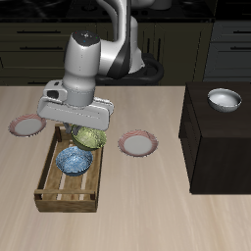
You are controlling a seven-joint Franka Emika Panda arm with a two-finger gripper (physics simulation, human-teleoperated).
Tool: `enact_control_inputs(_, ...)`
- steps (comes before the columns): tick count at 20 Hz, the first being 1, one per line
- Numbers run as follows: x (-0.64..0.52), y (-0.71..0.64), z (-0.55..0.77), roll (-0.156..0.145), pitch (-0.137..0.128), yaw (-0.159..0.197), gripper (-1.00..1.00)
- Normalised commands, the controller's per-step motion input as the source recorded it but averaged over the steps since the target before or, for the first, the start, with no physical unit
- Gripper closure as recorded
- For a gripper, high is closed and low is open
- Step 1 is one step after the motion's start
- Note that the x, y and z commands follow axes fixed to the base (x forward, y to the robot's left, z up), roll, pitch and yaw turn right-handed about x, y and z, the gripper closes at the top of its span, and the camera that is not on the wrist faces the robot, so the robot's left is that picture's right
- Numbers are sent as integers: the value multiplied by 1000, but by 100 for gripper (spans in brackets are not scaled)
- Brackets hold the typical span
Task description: Stack the green bowl on the blue bowl
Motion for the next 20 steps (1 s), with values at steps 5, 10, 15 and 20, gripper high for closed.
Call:
enact_control_inputs(5, -5, 0, -164, -15, 14, -4, 100)
enact_control_inputs(10, 81, -137, -164, -34, 17, -6, 100)
enact_control_inputs(15, 190, -191, -170, -55, 25, 13, 100)
enact_control_inputs(20, 71, 92, -145, 9, 16, 36, -100)
